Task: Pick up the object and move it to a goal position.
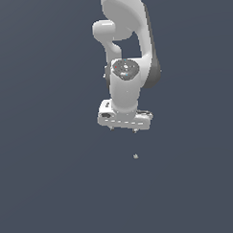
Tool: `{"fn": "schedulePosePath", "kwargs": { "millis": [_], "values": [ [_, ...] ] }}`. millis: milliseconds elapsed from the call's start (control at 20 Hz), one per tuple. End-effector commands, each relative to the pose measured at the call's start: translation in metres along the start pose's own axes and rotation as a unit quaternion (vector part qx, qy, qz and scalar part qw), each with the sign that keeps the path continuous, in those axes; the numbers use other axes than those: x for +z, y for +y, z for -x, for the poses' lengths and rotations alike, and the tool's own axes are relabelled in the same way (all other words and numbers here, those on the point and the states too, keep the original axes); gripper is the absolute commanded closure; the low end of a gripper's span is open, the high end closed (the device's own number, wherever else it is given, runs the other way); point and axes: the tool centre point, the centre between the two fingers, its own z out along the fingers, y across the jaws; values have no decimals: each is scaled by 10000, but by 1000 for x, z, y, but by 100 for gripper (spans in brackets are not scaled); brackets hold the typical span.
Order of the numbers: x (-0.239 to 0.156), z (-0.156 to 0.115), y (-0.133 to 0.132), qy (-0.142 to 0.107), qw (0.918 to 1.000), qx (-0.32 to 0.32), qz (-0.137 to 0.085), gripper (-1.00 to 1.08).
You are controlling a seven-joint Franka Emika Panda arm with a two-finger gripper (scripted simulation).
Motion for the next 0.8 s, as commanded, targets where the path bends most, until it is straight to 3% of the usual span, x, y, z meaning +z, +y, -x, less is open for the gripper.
{"fn": "schedulePosePath", "kwargs": {
  "millis": [0,350,750],
  "values": [
    [4,-4,-3,-7,9996,287,-10,-92],
    [18,-15,-13,-26,9926,1212,-33,-92],
    [34,-27,-25,-44,9743,2251,-44,-92]
  ]
}}
